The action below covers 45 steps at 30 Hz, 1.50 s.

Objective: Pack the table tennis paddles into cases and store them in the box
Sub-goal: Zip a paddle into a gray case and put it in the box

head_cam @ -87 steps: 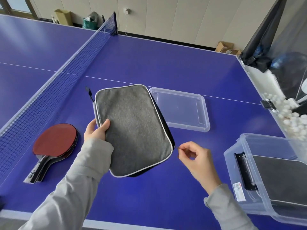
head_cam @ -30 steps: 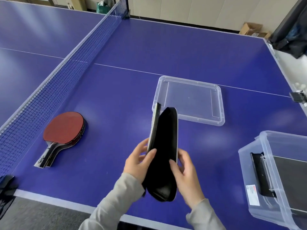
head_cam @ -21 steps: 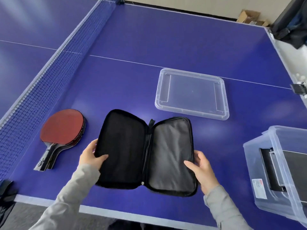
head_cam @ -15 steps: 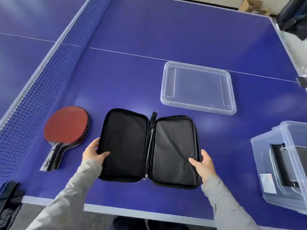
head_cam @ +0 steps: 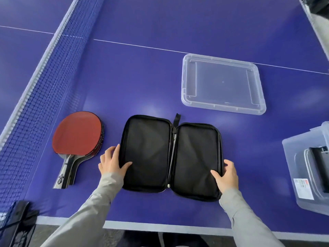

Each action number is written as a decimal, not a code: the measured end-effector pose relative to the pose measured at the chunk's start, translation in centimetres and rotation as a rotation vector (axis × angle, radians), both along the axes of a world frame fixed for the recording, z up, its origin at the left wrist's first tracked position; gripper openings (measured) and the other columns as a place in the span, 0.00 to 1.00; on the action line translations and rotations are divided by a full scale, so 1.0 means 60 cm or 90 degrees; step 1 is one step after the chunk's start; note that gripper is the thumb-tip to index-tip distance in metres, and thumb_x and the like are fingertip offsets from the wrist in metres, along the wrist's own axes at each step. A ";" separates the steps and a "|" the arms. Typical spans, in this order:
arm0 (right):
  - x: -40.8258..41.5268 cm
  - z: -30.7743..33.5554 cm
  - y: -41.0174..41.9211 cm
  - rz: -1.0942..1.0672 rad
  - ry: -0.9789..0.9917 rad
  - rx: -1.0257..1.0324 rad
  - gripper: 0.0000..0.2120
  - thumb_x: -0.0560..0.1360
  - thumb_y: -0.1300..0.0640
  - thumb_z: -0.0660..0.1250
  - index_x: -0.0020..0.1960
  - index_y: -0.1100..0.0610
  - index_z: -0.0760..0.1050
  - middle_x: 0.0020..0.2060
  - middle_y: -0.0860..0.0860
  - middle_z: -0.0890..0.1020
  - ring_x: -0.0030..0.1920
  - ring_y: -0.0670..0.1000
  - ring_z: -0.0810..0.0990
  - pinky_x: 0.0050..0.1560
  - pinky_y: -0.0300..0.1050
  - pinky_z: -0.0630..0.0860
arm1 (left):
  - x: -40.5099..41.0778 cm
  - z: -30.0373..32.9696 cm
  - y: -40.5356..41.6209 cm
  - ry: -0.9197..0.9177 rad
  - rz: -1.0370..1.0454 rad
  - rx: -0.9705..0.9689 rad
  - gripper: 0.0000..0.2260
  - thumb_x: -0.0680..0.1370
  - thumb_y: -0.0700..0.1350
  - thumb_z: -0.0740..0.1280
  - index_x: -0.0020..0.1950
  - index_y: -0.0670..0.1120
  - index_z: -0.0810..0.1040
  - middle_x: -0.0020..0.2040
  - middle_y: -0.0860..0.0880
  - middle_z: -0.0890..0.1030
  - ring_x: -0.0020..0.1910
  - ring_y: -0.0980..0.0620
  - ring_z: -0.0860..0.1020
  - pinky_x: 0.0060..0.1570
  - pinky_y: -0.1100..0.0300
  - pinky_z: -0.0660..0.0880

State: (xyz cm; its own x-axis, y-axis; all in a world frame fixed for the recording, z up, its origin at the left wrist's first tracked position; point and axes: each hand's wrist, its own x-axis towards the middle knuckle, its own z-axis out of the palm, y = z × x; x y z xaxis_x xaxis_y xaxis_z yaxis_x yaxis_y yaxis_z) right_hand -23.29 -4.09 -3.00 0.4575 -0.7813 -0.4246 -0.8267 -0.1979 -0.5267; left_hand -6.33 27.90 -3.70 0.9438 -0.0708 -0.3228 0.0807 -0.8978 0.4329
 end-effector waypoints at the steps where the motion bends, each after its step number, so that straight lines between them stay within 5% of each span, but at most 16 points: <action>1: -0.001 0.000 0.003 0.014 0.001 -0.017 0.30 0.70 0.60 0.73 0.68 0.57 0.65 0.61 0.57 0.74 0.61 0.58 0.73 0.57 0.51 0.71 | -0.003 -0.002 0.002 -0.013 -0.018 0.011 0.34 0.71 0.51 0.73 0.74 0.49 0.63 0.69 0.47 0.65 0.66 0.43 0.62 0.61 0.48 0.61; 8: -0.011 0.007 0.023 0.067 0.031 -0.088 0.33 0.74 0.55 0.70 0.74 0.54 0.58 0.61 0.57 0.69 0.58 0.57 0.73 0.51 0.52 0.74 | -0.010 0.016 0.018 -0.108 -0.034 0.000 0.32 0.72 0.50 0.72 0.73 0.44 0.65 0.68 0.44 0.68 0.65 0.41 0.66 0.59 0.44 0.63; 13: -0.025 0.009 0.034 0.043 0.004 -0.098 0.34 0.73 0.57 0.71 0.73 0.57 0.59 0.62 0.58 0.70 0.61 0.58 0.71 0.55 0.56 0.73 | -0.005 0.036 0.118 -0.308 0.186 0.007 0.37 0.67 0.49 0.76 0.71 0.47 0.63 0.69 0.44 0.65 0.64 0.39 0.64 0.58 0.39 0.63; 16: -0.032 0.008 0.036 0.028 0.000 -0.094 0.33 0.72 0.58 0.71 0.73 0.59 0.60 0.62 0.60 0.70 0.62 0.60 0.70 0.59 0.57 0.71 | 0.005 0.032 0.181 -0.230 0.305 0.037 0.40 0.64 0.50 0.78 0.71 0.45 0.63 0.68 0.41 0.66 0.64 0.36 0.64 0.59 0.37 0.62; 22: -0.035 0.008 0.039 0.041 0.021 -0.088 0.31 0.72 0.59 0.72 0.71 0.59 0.64 0.61 0.60 0.70 0.61 0.59 0.71 0.59 0.55 0.71 | 0.027 0.011 0.233 -0.008 0.255 0.015 0.33 0.66 0.52 0.77 0.65 0.41 0.70 0.60 0.38 0.73 0.61 0.36 0.69 0.60 0.41 0.68; 29: -0.034 0.011 0.042 0.067 0.079 -0.082 0.30 0.73 0.61 0.70 0.72 0.58 0.62 0.63 0.60 0.69 0.60 0.60 0.72 0.59 0.53 0.72 | 0.043 0.012 0.228 0.038 0.243 -0.028 0.15 0.70 0.45 0.73 0.52 0.38 0.75 0.48 0.38 0.75 0.48 0.35 0.75 0.49 0.45 0.73; 37: -0.032 0.014 0.043 0.067 0.093 -0.075 0.31 0.74 0.60 0.69 0.73 0.57 0.60 0.65 0.58 0.68 0.64 0.59 0.71 0.60 0.53 0.72 | 0.036 0.013 0.229 0.007 0.252 -0.063 0.10 0.70 0.47 0.73 0.41 0.43 0.75 0.38 0.42 0.77 0.34 0.41 0.74 0.36 0.51 0.71; 45: -0.044 0.013 0.034 0.092 0.061 -0.056 0.31 0.74 0.60 0.68 0.73 0.56 0.59 0.66 0.56 0.67 0.66 0.56 0.70 0.61 0.50 0.71 | -0.002 0.055 0.169 -0.041 0.277 -0.076 0.15 0.70 0.47 0.72 0.30 0.43 0.71 0.27 0.42 0.74 0.26 0.40 0.73 0.28 0.55 0.71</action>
State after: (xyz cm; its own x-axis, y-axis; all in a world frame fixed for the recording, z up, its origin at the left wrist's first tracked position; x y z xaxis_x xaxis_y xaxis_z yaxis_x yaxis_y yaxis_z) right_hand -25.93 -2.06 -2.24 0.5286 -0.7458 -0.4054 -0.8319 -0.3603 -0.4220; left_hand -6.48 38.05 -0.40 0.9121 0.3034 -0.2758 0.4086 -0.7304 0.5474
